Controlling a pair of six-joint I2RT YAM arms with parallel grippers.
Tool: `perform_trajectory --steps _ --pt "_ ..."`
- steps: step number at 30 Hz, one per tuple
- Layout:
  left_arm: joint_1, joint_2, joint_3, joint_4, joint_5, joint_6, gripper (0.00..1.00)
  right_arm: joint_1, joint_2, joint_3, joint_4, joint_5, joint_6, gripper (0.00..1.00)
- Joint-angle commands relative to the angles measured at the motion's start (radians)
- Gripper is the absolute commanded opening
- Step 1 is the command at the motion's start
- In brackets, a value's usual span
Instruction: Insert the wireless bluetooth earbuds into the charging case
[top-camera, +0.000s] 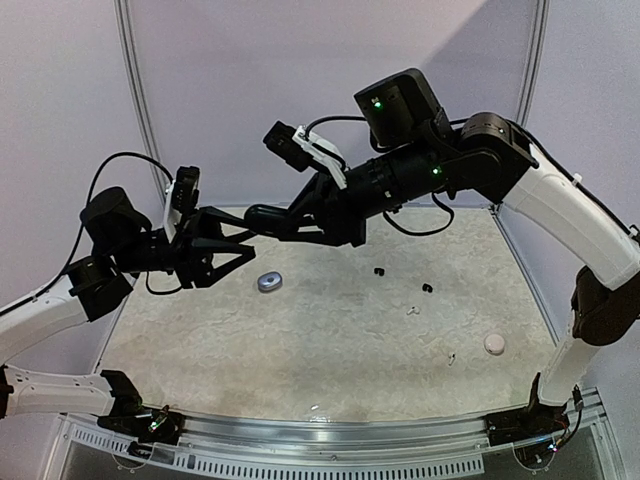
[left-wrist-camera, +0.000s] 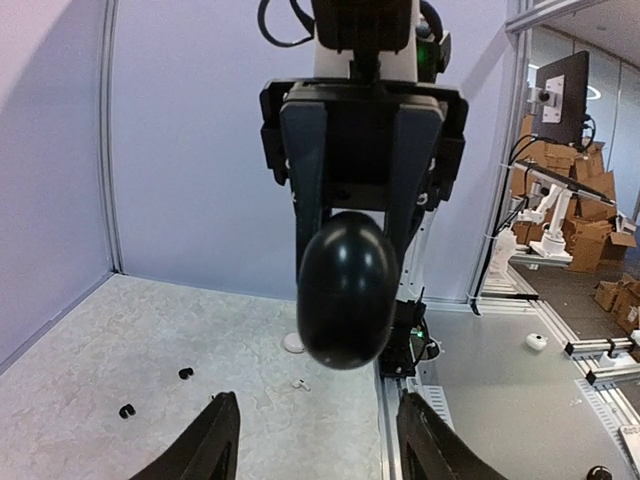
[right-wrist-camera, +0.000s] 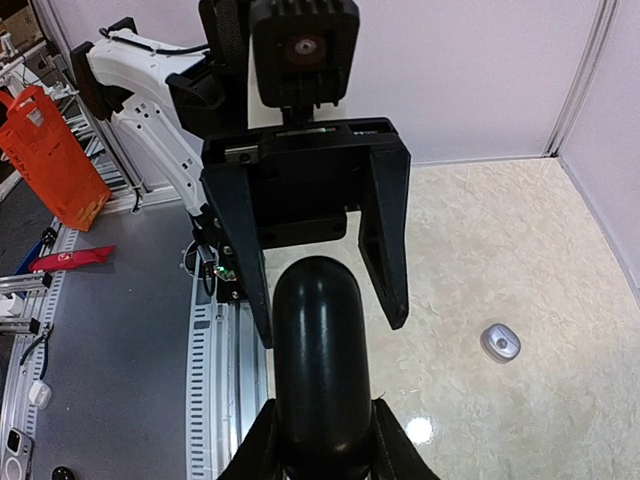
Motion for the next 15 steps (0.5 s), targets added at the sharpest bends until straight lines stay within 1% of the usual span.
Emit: perform_trajectory --steps 1,3,4,7,10,12,14,15 --pt "-0.013 -0.013 0.005 0.021 0.005 0.000 0.56 0.006 0.059 0.070 -0.109 0.028 -0.022 0.00" --pt "-0.018 -0.012 0.010 0.022 -0.017 -0.013 0.56 0.011 0.077 0.087 -0.122 0.025 -0.030 0.00" --pt "-0.023 -0.011 0.011 0.021 -0.027 -0.018 0.54 0.012 0.081 0.090 -0.122 0.024 -0.032 0.00" --pt "-0.035 -0.013 0.009 0.017 -0.046 -0.029 0.42 0.013 0.082 0.091 -0.112 0.025 -0.034 0.00" --pt "-0.038 -0.014 0.007 0.011 -0.040 -0.024 0.35 0.015 0.082 0.091 -0.106 0.027 -0.032 0.00" --pt "-0.038 -0.012 0.008 0.005 -0.032 -0.015 0.28 0.014 0.084 0.091 -0.106 0.026 -0.029 0.00" --pt "-0.039 -0.012 0.010 0.000 -0.026 -0.012 0.26 0.015 0.084 0.089 -0.105 0.027 -0.030 0.00" --pt "-0.039 -0.009 0.010 -0.002 -0.021 -0.010 0.28 0.015 0.084 0.089 -0.102 0.028 -0.029 0.00"
